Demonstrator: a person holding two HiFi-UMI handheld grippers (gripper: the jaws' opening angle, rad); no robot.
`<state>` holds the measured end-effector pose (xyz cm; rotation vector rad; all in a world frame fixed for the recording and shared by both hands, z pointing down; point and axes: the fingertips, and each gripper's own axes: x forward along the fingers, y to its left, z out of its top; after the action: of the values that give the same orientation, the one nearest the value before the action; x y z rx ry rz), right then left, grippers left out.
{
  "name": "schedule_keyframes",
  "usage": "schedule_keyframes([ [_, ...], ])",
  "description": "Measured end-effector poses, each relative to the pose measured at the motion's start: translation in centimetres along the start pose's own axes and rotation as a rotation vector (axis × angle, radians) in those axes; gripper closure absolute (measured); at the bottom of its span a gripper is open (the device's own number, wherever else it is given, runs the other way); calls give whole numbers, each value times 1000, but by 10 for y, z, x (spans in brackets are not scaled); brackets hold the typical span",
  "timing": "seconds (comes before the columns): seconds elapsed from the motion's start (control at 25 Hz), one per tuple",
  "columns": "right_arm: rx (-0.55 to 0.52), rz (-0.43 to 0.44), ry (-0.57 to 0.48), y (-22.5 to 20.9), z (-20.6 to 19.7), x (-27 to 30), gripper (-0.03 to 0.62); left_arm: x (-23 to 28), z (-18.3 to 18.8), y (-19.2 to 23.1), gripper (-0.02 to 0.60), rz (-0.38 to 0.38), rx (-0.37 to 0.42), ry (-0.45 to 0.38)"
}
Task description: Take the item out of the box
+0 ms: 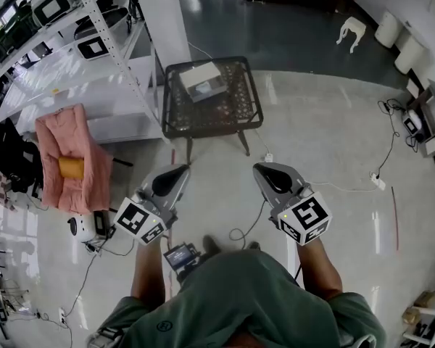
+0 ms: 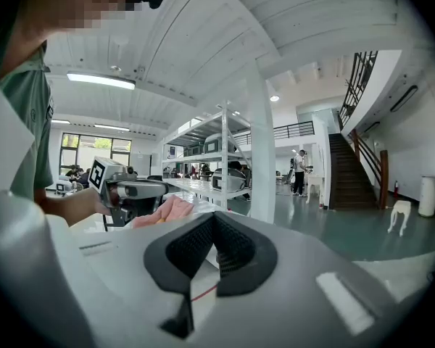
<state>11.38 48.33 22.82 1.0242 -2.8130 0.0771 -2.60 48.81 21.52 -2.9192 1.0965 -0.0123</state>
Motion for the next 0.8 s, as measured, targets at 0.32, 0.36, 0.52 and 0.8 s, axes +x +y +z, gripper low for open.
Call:
schedule_keyframes([
  [0.32, 49, -38, -34, 9, 4, 32, 589, -19, -6, 33, 580, -15, -11, 0],
  [0.36, 58, -45, -40, 9, 6, 37, 589, -21, -7, 38, 580, -17, -12, 0],
  [0.52, 71, -69, -57, 12, 10, 62, 589, -34, -7, 66, 580, -20, -16, -8],
  [0.8, 79, -113, -46, 19, 15, 94, 589, -45, -13, 99, 580, -51, -30, -12],
])
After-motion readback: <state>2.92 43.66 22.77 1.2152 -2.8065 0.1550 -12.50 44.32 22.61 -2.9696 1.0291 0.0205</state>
